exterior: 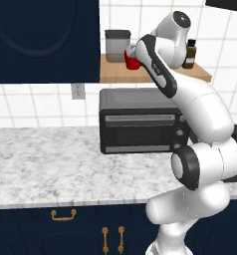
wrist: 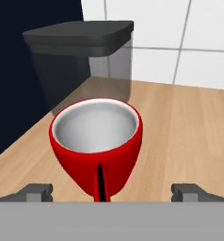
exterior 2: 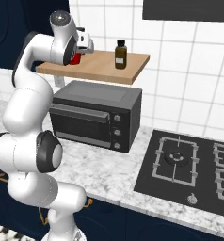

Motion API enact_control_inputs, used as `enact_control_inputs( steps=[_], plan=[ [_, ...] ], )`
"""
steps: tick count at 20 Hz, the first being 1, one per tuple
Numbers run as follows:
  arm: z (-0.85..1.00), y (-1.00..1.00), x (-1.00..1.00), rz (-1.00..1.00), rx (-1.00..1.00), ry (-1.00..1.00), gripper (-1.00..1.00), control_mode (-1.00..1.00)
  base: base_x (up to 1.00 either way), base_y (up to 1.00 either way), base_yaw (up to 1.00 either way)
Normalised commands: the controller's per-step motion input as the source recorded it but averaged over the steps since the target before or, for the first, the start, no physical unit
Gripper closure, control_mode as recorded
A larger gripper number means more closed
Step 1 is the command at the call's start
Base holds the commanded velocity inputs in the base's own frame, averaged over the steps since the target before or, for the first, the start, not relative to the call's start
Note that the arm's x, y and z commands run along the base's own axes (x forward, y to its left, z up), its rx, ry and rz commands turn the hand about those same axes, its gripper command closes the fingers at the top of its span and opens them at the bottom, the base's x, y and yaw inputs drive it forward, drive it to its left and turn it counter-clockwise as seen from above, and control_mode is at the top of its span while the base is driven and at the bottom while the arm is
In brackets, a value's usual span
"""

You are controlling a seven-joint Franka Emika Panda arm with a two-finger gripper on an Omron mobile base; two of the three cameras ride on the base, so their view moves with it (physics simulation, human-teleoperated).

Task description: Gather all objects into one cabinet and sort the glasses and bowls to opposite sides.

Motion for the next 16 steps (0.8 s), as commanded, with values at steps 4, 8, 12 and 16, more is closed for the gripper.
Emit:
enact_control_inputs(
  steps=[4, 8, 12, 16],
  plan=[
    [-0.16, 0.0, 0.08, 0.0, -0.01, 0.0, -1.0, -1.0, 0.0, 0.0, 0.0],
    [-0.13, 0.0, 0.06, 0.0, -0.01, 0.0, -1.0, -1.0, 0.0, 0.0, 0.0],
    [-0.06, 0.0, 0.04, 0.0, 0.0, 0.0, 1.0, -1.0, 0.0, 0.0, 0.0],
    [0.0, 0.0, 0.0, 0.0, 0.0, 0.0, 1.0, -1.0, 0.0, 0.0, 0.0]
  ],
)
